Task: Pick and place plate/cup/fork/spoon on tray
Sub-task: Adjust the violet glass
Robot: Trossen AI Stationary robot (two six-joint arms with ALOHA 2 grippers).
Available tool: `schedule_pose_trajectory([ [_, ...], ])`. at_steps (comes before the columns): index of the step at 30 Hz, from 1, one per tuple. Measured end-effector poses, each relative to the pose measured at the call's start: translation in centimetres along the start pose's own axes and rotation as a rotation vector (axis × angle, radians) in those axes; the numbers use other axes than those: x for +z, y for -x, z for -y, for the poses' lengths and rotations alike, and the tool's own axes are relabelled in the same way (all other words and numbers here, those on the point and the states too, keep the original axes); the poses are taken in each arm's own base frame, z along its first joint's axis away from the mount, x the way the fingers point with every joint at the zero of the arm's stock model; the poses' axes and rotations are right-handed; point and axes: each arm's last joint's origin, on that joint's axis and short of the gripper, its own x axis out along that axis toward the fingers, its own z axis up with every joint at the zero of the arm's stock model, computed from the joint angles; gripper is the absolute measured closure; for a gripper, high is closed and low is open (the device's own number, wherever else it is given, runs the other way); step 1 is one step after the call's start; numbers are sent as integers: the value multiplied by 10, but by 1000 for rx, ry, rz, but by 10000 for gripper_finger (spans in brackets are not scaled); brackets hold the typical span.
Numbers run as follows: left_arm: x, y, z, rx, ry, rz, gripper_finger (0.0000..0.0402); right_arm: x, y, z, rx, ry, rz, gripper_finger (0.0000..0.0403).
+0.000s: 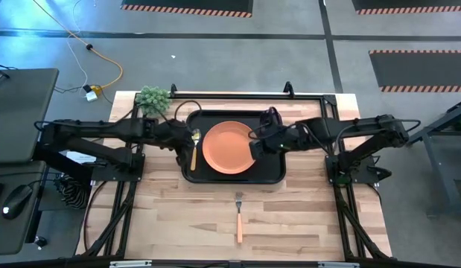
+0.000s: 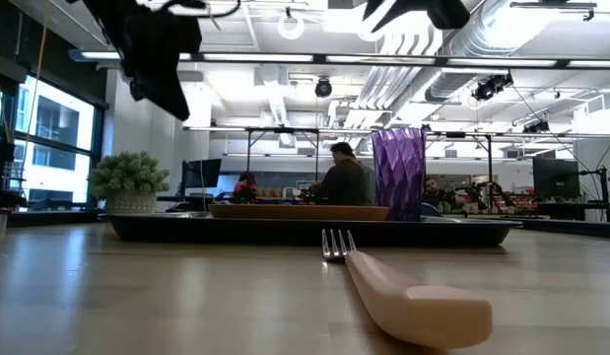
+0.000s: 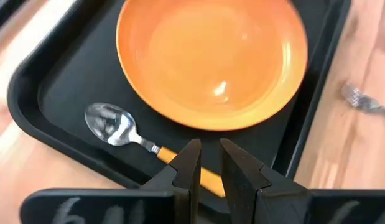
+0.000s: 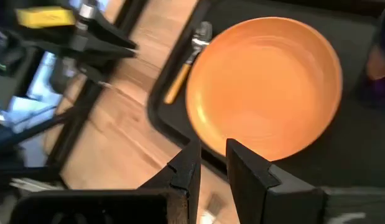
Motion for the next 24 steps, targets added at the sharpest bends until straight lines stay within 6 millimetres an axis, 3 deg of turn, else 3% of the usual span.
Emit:
schedule_pose_trajectory([
  [9,0,13,-2,-15,41,52,351,29,-9,20,-49,134,-40,332],
  [15,0,13,-2,-16,86,50,351,47,-13,34,-64,174,-56,294],
  [24,0,13,-2,-17,119,51,351,67,-13,70,-259,161,-121,249],
])
